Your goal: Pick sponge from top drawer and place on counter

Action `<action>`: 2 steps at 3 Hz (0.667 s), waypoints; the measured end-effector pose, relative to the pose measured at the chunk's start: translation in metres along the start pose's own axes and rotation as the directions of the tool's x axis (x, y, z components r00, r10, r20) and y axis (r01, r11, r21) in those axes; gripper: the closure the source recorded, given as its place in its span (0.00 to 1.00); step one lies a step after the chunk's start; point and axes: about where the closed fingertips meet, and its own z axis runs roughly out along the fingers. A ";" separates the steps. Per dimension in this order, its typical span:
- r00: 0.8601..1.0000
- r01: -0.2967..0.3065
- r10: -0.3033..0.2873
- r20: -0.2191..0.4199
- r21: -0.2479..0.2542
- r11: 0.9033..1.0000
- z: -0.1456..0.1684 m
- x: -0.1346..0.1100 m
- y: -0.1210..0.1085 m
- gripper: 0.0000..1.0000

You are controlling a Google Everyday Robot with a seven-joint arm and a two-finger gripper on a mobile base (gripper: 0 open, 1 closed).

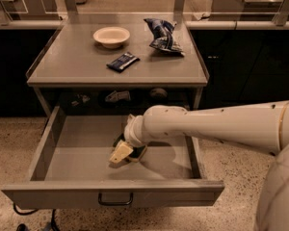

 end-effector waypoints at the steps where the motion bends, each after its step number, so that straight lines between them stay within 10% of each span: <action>1: 0.994 -0.101 0.102 0.035 -0.023 0.995 0.005 0.040 -0.028 0.00; 2: 0.983 -0.178 0.180 0.035 -0.035 0.983 0.010 0.076 -0.041 0.00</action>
Offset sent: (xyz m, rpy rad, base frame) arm 0.0398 -0.1039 -0.0710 0.1445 0.1604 -0.1655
